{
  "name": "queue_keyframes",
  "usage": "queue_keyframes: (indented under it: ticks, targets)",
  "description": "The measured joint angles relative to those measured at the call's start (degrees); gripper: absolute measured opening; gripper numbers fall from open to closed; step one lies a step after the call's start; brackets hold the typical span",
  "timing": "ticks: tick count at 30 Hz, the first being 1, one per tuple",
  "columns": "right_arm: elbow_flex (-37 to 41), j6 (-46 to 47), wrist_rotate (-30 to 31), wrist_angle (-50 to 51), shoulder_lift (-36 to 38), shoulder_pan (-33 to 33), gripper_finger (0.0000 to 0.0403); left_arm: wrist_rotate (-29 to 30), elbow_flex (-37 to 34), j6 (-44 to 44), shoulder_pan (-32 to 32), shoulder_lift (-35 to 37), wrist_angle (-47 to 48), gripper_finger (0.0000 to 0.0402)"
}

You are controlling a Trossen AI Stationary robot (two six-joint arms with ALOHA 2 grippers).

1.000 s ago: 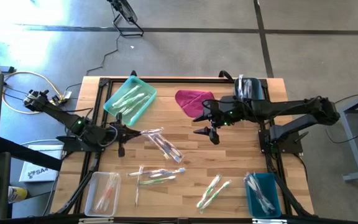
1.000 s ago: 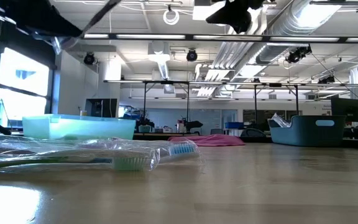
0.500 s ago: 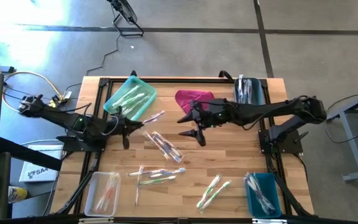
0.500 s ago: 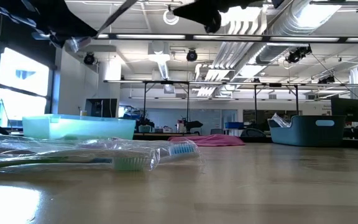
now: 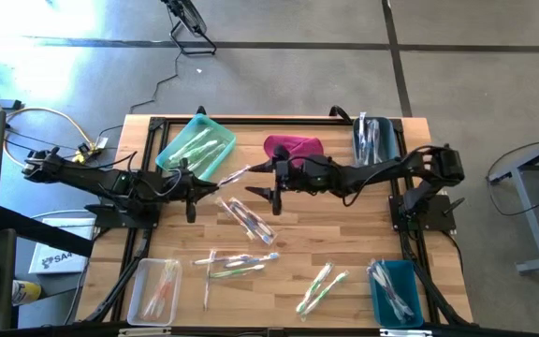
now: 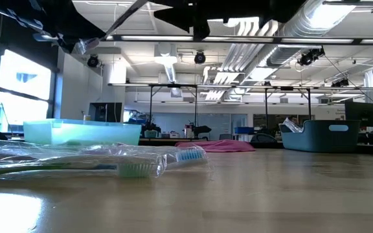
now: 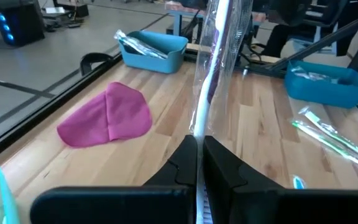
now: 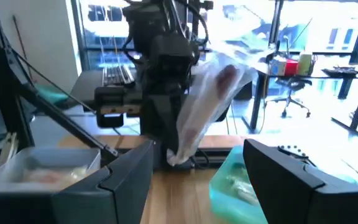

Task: Pick & Place Toothbrushes
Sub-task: Put the purple toothbrush to the dark blue bin bin

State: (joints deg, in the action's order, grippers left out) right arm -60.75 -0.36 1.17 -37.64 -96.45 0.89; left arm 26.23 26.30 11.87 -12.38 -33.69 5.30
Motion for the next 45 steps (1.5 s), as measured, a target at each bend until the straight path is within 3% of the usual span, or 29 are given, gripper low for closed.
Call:
queue_keyframes:
  ticks: [12, 19, 40, 45]
  targets:
    - [0.0, 0.04, -3.82, -10.1, -1.55, 0.8, 0.0243, 0.05, 0.02, -0.01, 0.02, -2.74, -1.69, 0.0003]
    - [0.02, 0.07, -4.15, -9.73, -1.54, 0.76, 0.0237, 0.05, 0.02, -0.12, 0.02, -5.26, -4.39, 0.0003]
    - [0.0, -1.26, -4.36, -9.25, -1.52, 0.76, 0.0021, 0.28, 0.02, -1.16, 0.02, -6.32, -5.19, 0.0003]
    - [0.0, -1.09, -3.88, -9.03, -1.52, 0.74, 0.0021, 0.23, 0.02, -1.21, 0.0, -6.32, -5.16, 0.0003]
